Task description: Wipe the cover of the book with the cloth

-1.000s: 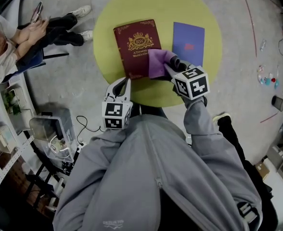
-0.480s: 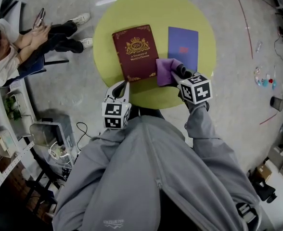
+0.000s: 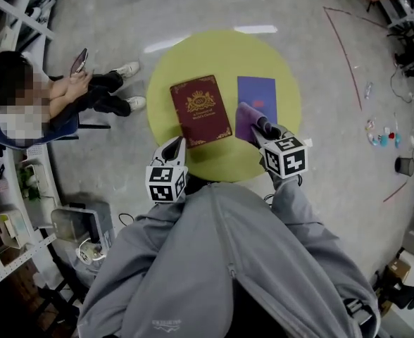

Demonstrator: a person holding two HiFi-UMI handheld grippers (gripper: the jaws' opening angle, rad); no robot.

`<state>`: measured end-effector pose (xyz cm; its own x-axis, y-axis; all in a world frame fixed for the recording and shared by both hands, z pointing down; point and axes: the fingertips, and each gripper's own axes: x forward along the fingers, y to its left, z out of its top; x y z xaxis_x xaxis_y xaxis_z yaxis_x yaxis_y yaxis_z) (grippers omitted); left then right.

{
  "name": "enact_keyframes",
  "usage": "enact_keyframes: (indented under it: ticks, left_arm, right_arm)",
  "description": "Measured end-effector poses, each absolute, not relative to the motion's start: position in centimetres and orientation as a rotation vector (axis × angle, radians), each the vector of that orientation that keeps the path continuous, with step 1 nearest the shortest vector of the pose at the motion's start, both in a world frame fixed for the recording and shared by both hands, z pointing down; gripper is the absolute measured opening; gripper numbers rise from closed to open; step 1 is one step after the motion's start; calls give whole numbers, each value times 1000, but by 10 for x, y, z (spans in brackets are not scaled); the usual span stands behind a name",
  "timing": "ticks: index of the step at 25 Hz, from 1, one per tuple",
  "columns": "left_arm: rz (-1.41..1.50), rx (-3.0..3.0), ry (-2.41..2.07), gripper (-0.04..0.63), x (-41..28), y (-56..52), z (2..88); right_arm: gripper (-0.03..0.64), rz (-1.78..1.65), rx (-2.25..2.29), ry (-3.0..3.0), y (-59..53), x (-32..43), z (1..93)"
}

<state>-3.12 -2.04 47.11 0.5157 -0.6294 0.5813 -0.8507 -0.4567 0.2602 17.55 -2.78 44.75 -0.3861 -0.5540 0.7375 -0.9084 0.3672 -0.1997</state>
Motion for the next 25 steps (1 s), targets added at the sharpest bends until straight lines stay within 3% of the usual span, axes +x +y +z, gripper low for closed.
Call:
enact_keyframes:
  ticks: [14, 25]
  left_arm:
    - [257, 2549, -1439, 17, -33, -49, 282]
    - [120, 2815, -1582, 17, -18, -15, 198]
  right_arm:
    - [58, 179, 1780, -2351, -38, 137, 243]
    - [60, -126, 1882, -2433, -17, 112, 186]
